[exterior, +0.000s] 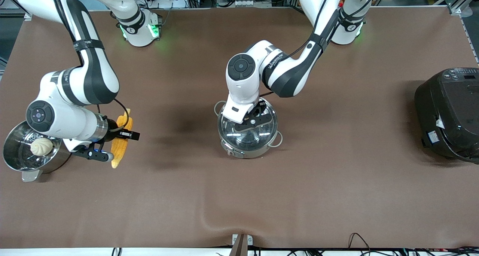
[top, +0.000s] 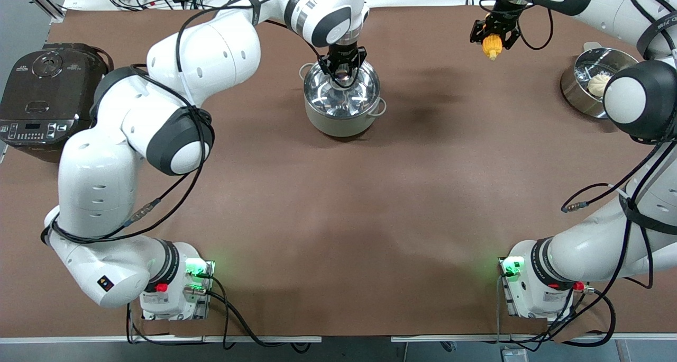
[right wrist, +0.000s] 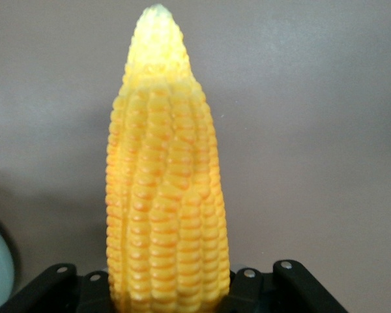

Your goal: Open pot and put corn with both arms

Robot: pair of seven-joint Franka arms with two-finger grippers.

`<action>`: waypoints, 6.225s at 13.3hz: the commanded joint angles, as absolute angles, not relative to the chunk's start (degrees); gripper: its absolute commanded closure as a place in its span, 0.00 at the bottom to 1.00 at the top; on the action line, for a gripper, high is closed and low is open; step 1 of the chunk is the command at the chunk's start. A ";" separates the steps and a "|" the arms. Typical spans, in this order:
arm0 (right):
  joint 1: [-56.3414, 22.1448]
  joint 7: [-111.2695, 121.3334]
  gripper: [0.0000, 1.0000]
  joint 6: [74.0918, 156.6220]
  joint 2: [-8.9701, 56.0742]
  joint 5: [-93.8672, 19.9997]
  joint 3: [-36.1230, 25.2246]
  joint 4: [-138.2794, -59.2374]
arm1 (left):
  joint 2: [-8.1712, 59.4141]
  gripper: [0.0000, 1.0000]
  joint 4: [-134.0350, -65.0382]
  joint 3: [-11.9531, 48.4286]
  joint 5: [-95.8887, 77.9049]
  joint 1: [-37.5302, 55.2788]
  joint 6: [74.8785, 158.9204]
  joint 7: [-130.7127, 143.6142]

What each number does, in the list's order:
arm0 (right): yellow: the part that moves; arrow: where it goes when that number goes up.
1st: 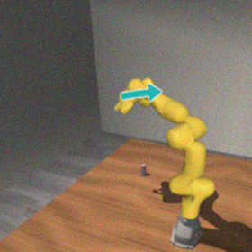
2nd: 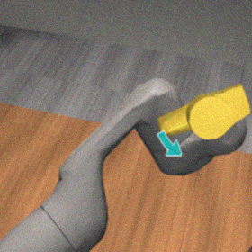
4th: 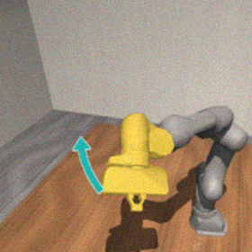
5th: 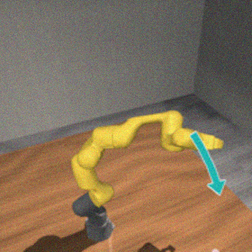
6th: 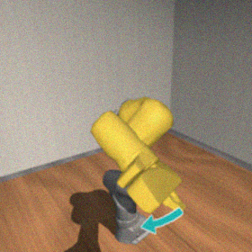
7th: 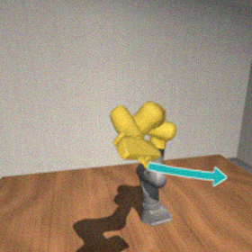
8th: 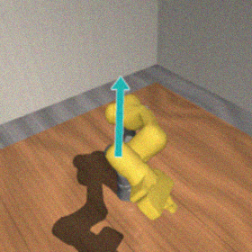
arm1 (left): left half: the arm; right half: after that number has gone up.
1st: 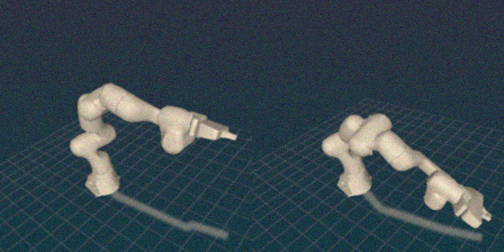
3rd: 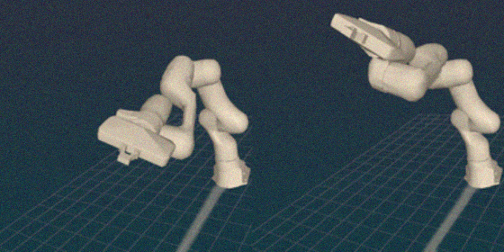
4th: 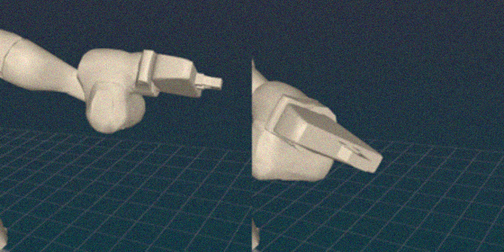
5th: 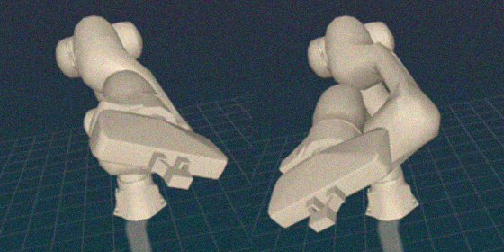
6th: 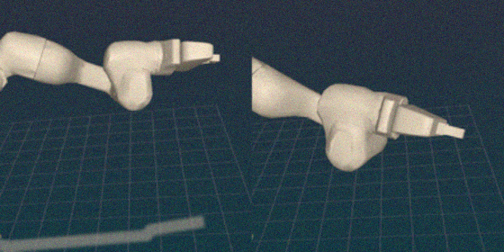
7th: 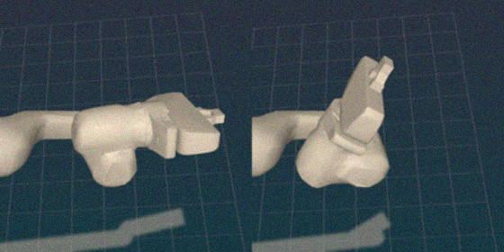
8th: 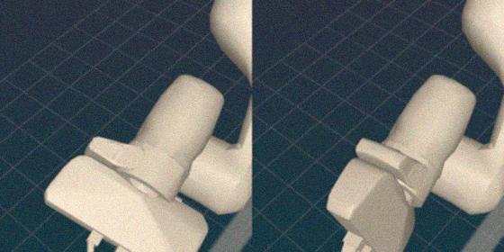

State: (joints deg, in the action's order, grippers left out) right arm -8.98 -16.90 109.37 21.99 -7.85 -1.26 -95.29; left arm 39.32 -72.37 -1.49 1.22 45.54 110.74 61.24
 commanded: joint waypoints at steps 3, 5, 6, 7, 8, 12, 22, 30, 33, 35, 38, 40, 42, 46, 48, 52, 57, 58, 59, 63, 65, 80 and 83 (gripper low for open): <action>-10.89 -17.75 0.89 106.88 21.89 -8.97 -1.32 -93.87 | 38.77 1.00 -71.28 -0.97 -0.16 46.06 109.52 62.75; -11.42 -17.75 0.88 106.52 21.80 -8.96 -1.41 -93.95 | 35.70 1.00 -71.28 -1.23 -1.41 45.79 108.81 63.36; -11.43 -17.75 0.88 105.91 21.45 -8.96 -1.32 -93.96 | 34.20 1.00 -71.37 -1.75 -0.19 46.14 108.55 63.80; -11.51 -17.75 0.88 105.47 21.10 -9.05 -1.23 -93.87 | 32.10 1.00 -71.45 -1.76 1.48 45.62 107.24 63.46; -12.30 -17.93 0.88 105.56 21.01 -9.23 -1.06 -93.78 | 29.99 1.00 -71.54 -1.76 3.15 44.83 106.18 62.67; -16.24 -23.63 0.88 105.47 21.62 -11.51 -1.05 -91.41 | 21.73 1.00 -72.77 -1.50 3.43 36.59 98.02 47.06; -41.56 -55.70 0.85 122.13 31.80 -12.48 -1.23 -84.64 | 18.02 1.00 -85.14 -1.14 3.51 15.39 99.99 20.74; -42.80 -56.43 0.48 130.34 39.38 -11.34 -1.49 -79.72 | 16.43 1.00 -109.14 -1.06 3.78 8.62 125.57 13.36; -43.85 -59.14 0.24 129.03 37.71 -10.55 -1.49 -79.72 | 18.81 1.00 -113.19 -1.14 3.78 8.44 130.42 13.10; -43.95 -59.68 0.08 127.71 37.09 -10.46 -1.58 -79.72 | 20.38 1.00 -113.64 -1.14 3.69 8.26 131.56 13.10; -42.72 -59.07 0.00 121.33 33.16 -9.58 -1.76 -80.07 | 21.27 1.00 -118.64 -1.14 3.78 6.86 139.98 13.01; -37.47 -55.05 0.00 111.49 27.89 -9.06 -2.02 -80.24 | 22.58 1.00 -119.00 -1.14 3.78 6.86 141.50 13.01; -31.67 -48.37 0.00 108.55 24.01 -6.25 -2.02 -81.99 | 22.68 0.97 -119.18 -1.14 3.78 6.86 141.50 13.01; -22.87 -34.04 0.00 105.74 18.31 -5.98 -2.02 -85.41 | 19.53 0.00 -119.01 -1.05 3.34 6.94 141.07 13.71; -19.00 -27.02 0.00 103.38 14.00 -5.98 -2.02 -88.41 | 14.88 0.00 -117.34 -0.97 3.25 7.55 138.19 14.06; -15.47 -18.12 0.00 93.81 11.26 -5.63 -2.28 -87.72 | 7.57 0.00 -104.29 0.25 3.08 7.56 119.87 14.06; -15.21 -4.86 0.00 85.19 8.53 -3.18 -8.00 -84.74 | 5.64 0.00 -88.33 -0.26 3.51 6.94 97.66 14.15; -15.12 -2.31 0.00 84.21 7.57 0.14 -8.00 -84.20 | 4.75 0.00 -88.33 -0.35 3.52 6.86 96.34 14.24; -15.12 -1.85 0.00 84.11 5.04 2.96 -7.65 -84.20 | 4.57 0.00 -88.33 -0.79 3.52 6.59 95.28 14.33; -13.64 -1.93 0.00 82.89 1.50 2.73 -8.26 -84.73 | 1.42 0.00 -88.33 -1.23 2.99 4.14 91.52 14.42; -11.61 -1.93 0.00 78.43 1.75 1.07 -8.52 -82.55 | 0.97 0.00 -87.98 -1.14 2.64 3.25 90.70 13.80; 6.86 2.37 0.00 78.66 3.51 -2.55 1.67 -78.75 | -1.49 0.00 -85.69 -1.06 0.44 2.90 87.54 1.68; 6.77 1.14 0.00 78.84 4.66 -2.64 1.67 -78.49 | -1.58 0.00 -86.83 -1.05 0.44 2.99 86.57 0.53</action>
